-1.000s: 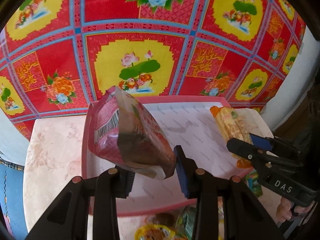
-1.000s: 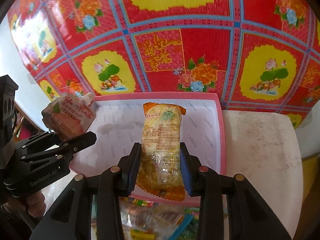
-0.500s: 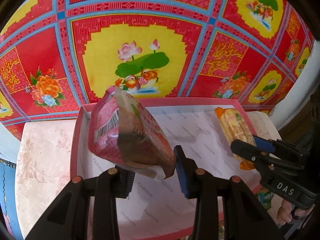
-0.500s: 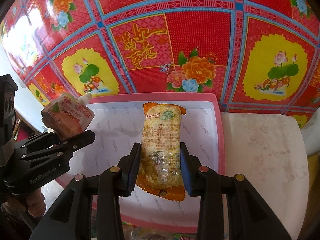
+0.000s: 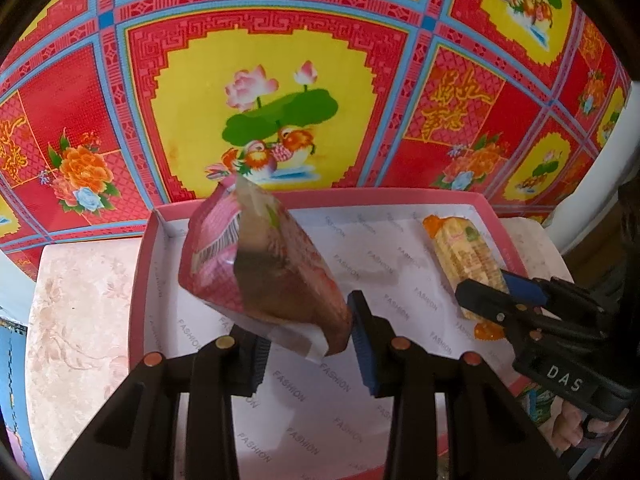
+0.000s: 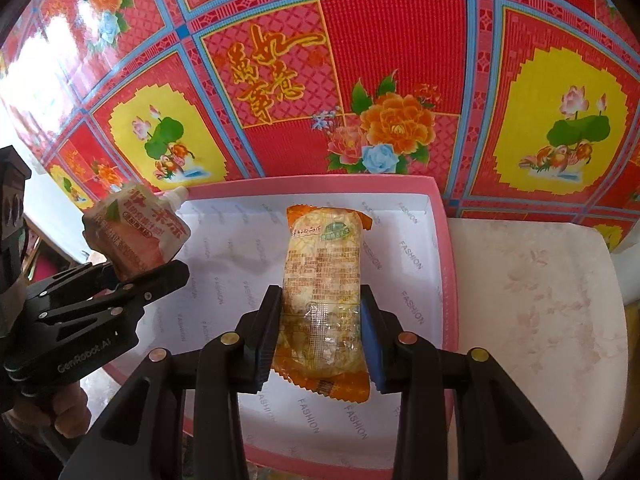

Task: Organize snacks
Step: 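Open the right gripper releasing the cracker bag while the left releases the pouch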

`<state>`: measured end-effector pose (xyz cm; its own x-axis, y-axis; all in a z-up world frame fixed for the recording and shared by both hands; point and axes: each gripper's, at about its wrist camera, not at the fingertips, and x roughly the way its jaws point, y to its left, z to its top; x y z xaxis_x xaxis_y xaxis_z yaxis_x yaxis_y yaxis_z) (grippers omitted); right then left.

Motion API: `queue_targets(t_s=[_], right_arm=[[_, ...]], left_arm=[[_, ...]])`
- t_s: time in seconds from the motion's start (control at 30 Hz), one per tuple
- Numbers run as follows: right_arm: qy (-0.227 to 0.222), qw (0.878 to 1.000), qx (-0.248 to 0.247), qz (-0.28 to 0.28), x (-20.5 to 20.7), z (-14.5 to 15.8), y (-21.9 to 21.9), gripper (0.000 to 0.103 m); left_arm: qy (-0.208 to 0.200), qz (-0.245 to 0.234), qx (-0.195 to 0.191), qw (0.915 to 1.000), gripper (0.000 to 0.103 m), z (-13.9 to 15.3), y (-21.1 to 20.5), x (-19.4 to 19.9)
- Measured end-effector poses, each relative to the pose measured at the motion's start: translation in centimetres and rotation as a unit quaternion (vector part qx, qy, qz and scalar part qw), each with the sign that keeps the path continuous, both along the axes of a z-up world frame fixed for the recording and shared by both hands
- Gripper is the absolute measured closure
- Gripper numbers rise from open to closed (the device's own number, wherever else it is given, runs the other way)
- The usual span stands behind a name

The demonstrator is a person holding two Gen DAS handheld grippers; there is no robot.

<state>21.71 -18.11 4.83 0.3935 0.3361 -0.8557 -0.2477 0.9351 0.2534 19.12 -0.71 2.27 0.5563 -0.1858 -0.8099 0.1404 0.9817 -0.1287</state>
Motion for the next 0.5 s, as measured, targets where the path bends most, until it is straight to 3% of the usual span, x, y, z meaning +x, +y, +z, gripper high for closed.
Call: queue_targets(t_s=[0.17,0.33,0.5], right_arm=[[-0.003,1.000,0.004,0.004,0.2,0.0,0.1,0.065],[-0.019,1.000,-0.003,0.011,-0.4,0.8,0.4,0.055],[-0.029,0.999,-0.003,0.018,-1.0,1.9,0.7,0.053]], left_arm=[[-0.005,0.001,0.010,0.9999,0.063,0.2,-0.5,-0.1],[-0.007,0.014,0.006,0.9999,0.048,0.9,-0.2,-0.2],[-0.012,0.020,0.007,0.9997,0.045,1.6,0.0,-0.6]])
